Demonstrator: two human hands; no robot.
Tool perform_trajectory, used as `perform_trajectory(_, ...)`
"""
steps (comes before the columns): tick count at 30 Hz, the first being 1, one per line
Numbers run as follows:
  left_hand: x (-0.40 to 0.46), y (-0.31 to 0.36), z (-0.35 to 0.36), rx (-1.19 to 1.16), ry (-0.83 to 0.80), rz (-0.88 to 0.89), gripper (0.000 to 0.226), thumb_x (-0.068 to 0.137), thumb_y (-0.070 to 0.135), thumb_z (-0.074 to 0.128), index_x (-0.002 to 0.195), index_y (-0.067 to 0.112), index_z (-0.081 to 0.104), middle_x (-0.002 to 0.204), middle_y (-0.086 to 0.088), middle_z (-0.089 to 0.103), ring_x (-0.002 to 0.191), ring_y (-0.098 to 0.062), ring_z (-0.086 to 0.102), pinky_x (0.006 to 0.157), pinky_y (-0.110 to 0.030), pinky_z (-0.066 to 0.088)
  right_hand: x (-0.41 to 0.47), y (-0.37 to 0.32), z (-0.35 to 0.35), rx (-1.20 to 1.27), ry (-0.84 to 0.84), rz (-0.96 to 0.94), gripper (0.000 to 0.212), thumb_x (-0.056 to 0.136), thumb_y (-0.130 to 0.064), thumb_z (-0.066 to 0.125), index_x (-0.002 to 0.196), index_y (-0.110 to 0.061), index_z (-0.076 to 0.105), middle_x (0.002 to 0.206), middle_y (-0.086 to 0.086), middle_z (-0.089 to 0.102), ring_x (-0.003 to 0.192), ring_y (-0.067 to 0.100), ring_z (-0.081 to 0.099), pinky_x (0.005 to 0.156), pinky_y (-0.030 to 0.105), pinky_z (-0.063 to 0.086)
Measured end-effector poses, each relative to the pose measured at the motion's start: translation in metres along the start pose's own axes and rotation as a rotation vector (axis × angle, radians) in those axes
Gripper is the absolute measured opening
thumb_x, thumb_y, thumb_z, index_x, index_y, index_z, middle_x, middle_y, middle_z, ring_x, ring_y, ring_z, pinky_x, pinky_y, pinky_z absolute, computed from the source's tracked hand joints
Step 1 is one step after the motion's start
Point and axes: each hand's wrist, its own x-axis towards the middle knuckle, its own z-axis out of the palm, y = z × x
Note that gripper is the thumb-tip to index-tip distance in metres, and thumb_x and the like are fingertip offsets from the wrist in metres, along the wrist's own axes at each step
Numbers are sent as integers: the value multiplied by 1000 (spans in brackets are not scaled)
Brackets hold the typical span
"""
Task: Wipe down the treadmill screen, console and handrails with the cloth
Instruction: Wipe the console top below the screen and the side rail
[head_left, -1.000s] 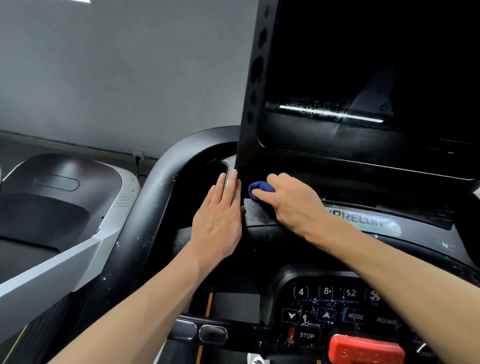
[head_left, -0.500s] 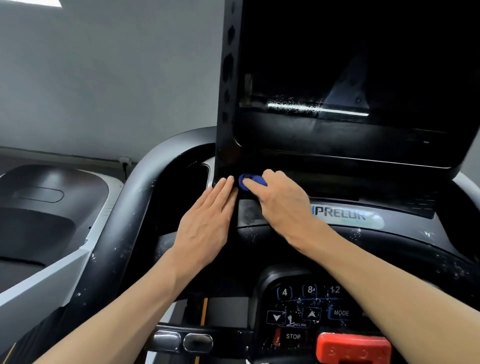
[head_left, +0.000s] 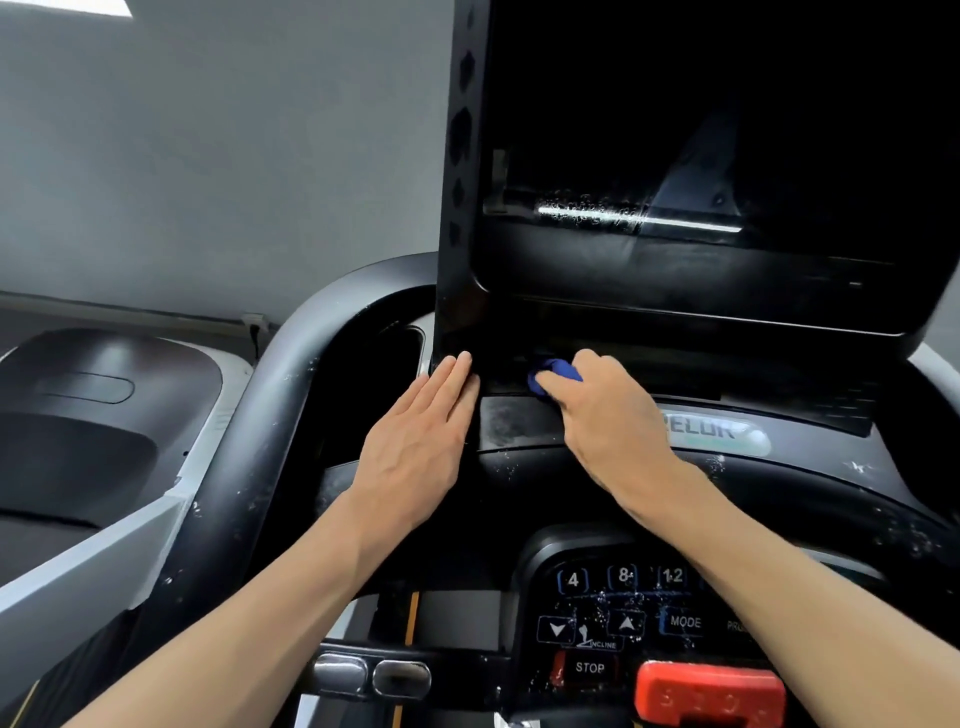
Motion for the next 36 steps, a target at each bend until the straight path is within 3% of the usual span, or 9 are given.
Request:
perform_trajectory(3, 0, 6, 3, -6, 5, -40, 60, 94, 12, 22, 149, -3, 43, 160, -20, 34, 148, -30, 35, 120, -42, 35, 18, -26, -5, 125, 37, -111, 24, 82, -10, 69, 101, -25, 72, 81, 2, 45, 70, 22, 43, 50, 33, 34)
perform_trajectory(7, 1, 11, 4, 2, 18, -67, 56, 94, 8, 25, 140, -12, 49, 151, -28, 45, 141, -36, 45, 114, -45, 42, 26, -27, -10, 92, -50, -181, 25, 82, -11, 67, 101, -27, 73, 81, 0, 40, 70, 22, 46, 53, 31, 30)
perform_trajectory(12, -1, 9, 0, 13, 15, -85, 54, 92, 4, 28, 138, -12, 52, 150, -26, 46, 140, -34, 48, 112, -44, 45, 12, -8, -12, 63, 14, -140, 31, 68, -6, 76, 92, -26, 74, 76, 2, 46, 63, 22, 46, 49, 28, 24)
perform_trajectory(17, 1, 6, -2, -1, 31, -54, 50, 91, 8, 35, 131, -8, 61, 143, -23, 56, 132, -32, 57, 111, -40, 42, 27, -38, -4, 72, -6, -210, 25, 78, -11, 73, 98, -25, 74, 78, 2, 44, 66, 21, 43, 52, 28, 24)
perform_trajectory(22, 7, 7, -10, 14, 27, -8, 50, 93, 6, 36, 137, -2, 58, 149, -16, 53, 142, -30, 46, 114, -40, 41, -10, 13, 1, 8, 176, 52, 39, 76, -4, 78, 111, -19, 71, 78, 2, 44, 66, 17, 36, 47, 28, 32)
perform_trajectory(26, 37, 23, -14, 45, 50, 134, 57, 96, 8, 22, 144, -3, 50, 155, -18, 45, 146, -30, 40, 120, -43, 34, 2, 17, 0, -110, 262, -82, 50, 79, -2, 70, 125, -21, 66, 85, 3, 50, 71, 20, 47, 54, 29, 41)
perform_trajectory(31, 48, 31, -8, 48, 31, 150, 61, 91, 7, 18, 141, -8, 51, 154, -24, 43, 145, -34, 41, 117, -44, 38, -23, 36, -2, -101, 200, 185, 59, 62, 4, 78, 117, -17, 69, 80, 3, 46, 72, 21, 45, 57, 31, 35)
perform_trajectory(33, 48, 32, -7, 66, 22, 168, 63, 89, 7, 17, 141, -9, 49, 155, -26, 40, 146, -36, 38, 119, -43, 37, -9, 29, -3, -63, 189, 81, 50, 58, 5, 79, 104, -14, 71, 76, 5, 46, 69, 25, 47, 56, 33, 33)
perform_trajectory(36, 47, 33, -7, 96, 7, 182, 66, 89, 5, 12, 148, -9, 38, 160, -27, 29, 152, -37, 25, 125, -41, 24, 13, 24, -4, -64, 204, -1, 45, 64, 4, 80, 103, -19, 75, 73, 4, 47, 66, 24, 48, 55, 29, 33)
